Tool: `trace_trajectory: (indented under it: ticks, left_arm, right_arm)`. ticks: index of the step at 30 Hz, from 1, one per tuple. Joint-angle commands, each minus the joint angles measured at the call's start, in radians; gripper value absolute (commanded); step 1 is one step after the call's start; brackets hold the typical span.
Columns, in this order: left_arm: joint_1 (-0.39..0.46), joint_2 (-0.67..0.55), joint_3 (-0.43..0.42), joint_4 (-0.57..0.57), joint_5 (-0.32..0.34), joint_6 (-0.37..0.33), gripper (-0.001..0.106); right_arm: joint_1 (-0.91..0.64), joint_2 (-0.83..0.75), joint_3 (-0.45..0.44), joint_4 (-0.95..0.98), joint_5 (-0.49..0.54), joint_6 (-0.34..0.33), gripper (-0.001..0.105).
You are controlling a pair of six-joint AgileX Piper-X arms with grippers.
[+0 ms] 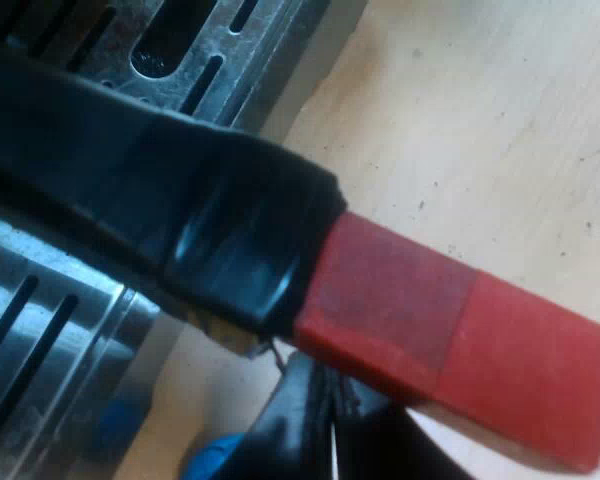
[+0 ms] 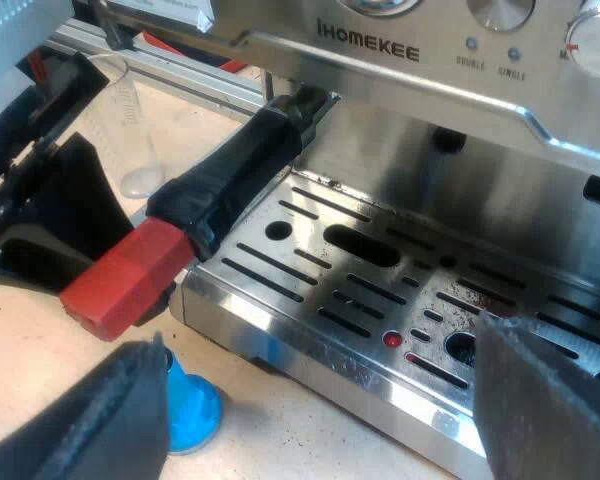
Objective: Put the handle in the coffee machine
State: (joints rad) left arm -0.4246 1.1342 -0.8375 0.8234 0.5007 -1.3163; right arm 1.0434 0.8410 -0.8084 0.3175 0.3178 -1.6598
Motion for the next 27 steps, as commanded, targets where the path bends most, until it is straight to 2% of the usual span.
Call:
trace_trajectory:
  ticks: [1, 3, 8, 14, 15, 18, 19, 21, 22, 23, 25, 27]
  left_arm:
    - [0.015, -0.03, -0.021, 0.009, 0.058, 0.021, 0.0]
    - [0.069, -0.064, -0.021, 0.054, 0.003, 0.067, 0.0]
    - [0.183, -0.164, -0.021, 0.078, -0.014, 0.068, 0.0]
    - [0.233, -0.225, -0.021, 0.098, -0.047, 0.065, 0.0]
    - [0.252, -0.264, -0.021, 0.1, -0.076, 0.062, 0.005]
    - [0.276, -0.343, -0.021, 0.1, -0.108, 0.024, 0.041]
    - [0.277, -0.354, -0.021, 0.1, -0.112, 0.018, 0.044]
    - [0.277, -0.39, -0.021, 0.1, -0.15, 0.011, 0.058]
    - [0.277, -0.393, -0.021, 0.1, -0.15, 0.01, 0.058]
    - [0.277, -0.436, -0.023, 0.1, -0.185, -0.012, 0.067]
    - [0.277, -0.464, -0.032, 0.1, -0.207, -0.014, 0.073]
    - [0.277, -0.489, -0.047, 0.098, -0.214, -0.013, 0.078]
  right_arm:
    - [-0.001, -0.004, -0.003, 0.001, -0.008, -0.002, 0.066]
    - [-0.001, -0.004, -0.003, 0.001, -0.029, -0.002, 0.066]
    - [-0.001, -0.004, -0.003, 0.001, -0.054, -0.002, 0.066]
    - [-0.001, -0.004, -0.003, 0.001, -0.053, -0.002, 0.066]
    - [-0.001, -0.004, -0.003, 0.001, -0.053, -0.002, 0.066]
    - [-0.001, -0.004, -0.003, 0.001, -0.053, -0.002, 0.066]
    - [-0.001, -0.004, -0.003, 0.001, -0.053, -0.002, 0.066]
    - [-0.001, -0.004, -0.006, 0.001, -0.053, 0.0, 0.066]
    - [-0.001, -0.004, -0.007, 0.001, -0.053, -0.001, 0.066]
    - [-0.001, -0.004, -0.01, 0.001, -0.053, -0.001, 0.066]
    - [-0.001, -0.004, -0.018, 0.001, -0.081, -0.006, 0.066]
    - [-0.004, -0.004, -0.048, 0.025, -0.119, -0.081, 0.066]
